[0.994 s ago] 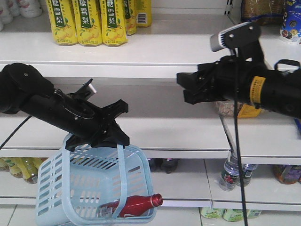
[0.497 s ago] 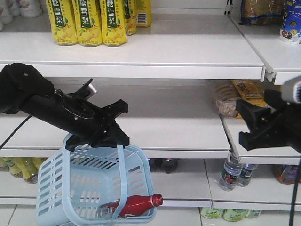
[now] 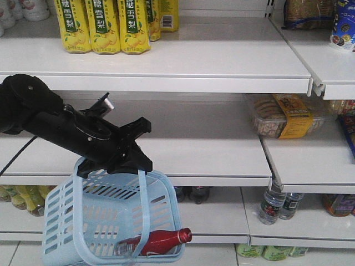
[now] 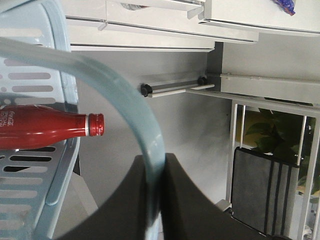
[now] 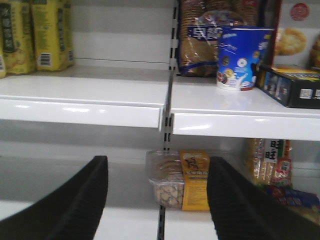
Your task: Place coke in basket with both arms
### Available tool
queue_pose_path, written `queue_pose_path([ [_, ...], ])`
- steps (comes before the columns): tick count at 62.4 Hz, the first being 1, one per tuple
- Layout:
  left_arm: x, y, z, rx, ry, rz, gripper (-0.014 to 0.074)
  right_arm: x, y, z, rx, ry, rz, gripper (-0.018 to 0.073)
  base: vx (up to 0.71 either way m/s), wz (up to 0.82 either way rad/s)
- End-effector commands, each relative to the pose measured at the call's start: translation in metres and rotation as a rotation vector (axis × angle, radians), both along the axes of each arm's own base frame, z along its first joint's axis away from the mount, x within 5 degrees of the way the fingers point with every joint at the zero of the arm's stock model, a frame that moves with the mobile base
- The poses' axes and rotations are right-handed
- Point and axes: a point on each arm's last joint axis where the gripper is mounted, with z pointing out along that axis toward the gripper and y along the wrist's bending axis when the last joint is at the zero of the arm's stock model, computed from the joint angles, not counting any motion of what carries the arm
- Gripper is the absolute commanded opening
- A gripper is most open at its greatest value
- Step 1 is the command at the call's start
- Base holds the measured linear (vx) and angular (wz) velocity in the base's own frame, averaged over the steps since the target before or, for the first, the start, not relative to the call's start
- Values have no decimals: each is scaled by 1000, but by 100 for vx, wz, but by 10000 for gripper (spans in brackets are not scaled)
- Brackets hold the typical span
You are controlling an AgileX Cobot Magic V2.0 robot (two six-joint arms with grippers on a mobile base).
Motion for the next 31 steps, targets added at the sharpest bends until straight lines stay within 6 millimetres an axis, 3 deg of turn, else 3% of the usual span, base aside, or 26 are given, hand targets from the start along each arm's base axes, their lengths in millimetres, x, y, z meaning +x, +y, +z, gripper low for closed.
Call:
queue_pose_path([
  [1,-4,-5,34,-105,-57,27,-5,-6,-6,-1,-9,-26,-47,434,0,0],
  [13,-4,-5,34,-105,-57,27,-5,-6,0,-32,-88,56,20,434,0,0],
  [31,-4,-5,34,-105,-57,27,-5,-6,5,-33,-105,60,76,434,0,0],
])
